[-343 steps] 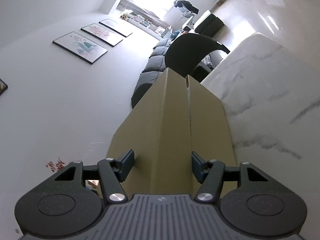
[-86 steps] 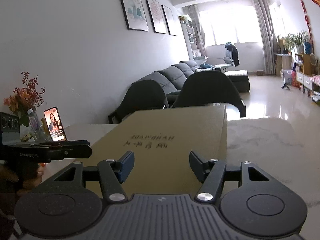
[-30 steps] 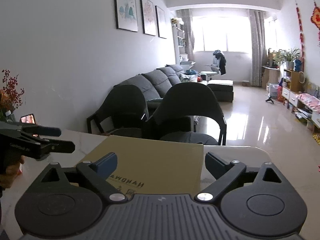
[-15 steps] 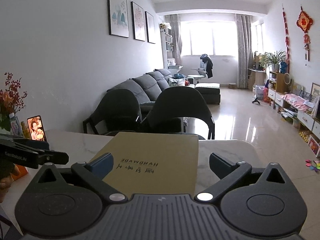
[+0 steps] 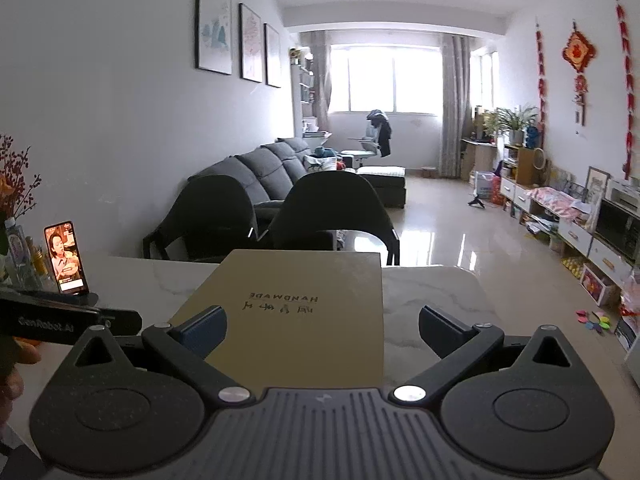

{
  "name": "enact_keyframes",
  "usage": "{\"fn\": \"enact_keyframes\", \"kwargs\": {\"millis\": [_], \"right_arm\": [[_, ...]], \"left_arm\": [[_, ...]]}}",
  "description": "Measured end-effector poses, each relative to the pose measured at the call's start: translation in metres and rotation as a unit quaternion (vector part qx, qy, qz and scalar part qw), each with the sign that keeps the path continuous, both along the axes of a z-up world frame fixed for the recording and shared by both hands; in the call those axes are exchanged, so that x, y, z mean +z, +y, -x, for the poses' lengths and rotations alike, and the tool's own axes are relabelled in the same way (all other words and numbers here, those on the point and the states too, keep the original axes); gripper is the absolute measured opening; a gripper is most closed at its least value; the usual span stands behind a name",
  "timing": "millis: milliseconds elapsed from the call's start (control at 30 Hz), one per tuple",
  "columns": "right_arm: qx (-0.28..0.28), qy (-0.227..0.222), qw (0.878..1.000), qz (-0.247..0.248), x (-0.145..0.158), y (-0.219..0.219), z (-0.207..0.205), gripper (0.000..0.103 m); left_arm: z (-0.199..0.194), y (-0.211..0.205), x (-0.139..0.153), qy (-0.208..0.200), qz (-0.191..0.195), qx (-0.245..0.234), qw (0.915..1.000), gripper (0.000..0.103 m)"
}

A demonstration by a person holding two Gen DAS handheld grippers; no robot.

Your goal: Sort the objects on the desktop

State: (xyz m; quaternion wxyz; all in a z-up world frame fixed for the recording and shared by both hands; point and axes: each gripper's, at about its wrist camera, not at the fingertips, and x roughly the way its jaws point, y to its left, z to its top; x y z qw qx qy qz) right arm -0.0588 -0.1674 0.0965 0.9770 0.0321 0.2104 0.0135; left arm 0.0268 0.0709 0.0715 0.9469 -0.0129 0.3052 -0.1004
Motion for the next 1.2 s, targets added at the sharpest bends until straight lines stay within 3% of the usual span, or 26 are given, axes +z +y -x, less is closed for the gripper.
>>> {"fn": "enact_keyframes", "kwargs": {"millis": [300, 600, 833, 1200], "right_arm": [[-0.046, 0.026, 0.997, -0.053, -0.018, -0.004, 0.02, 0.103], [-0.07, 0.052, 0.995, -0.054, -0.045, 0.004, 0.031, 0.103], [-0.116, 0.076, 0.99, 0.018, -0.067, 0.016, 0.039, 0.103], [-0.142, 0.103, 0.984, 0.038, -0.083, 0.017, 0.041, 0.103]], "left_arm": [[0.021, -0.012, -0.015, 0.02, -0.033, 0.04, 0.9985, 0.103], [0.043, -0.025, -0.034, 0.037, -0.044, 0.055, 0.9968, 0.103], [0.055, -0.04, -0.048, 0.061, -0.055, 0.048, 0.9955, 0.103], [0.063, -0.054, -0.048, 0.069, -0.058, 0.046, 0.9948, 0.103]]}}
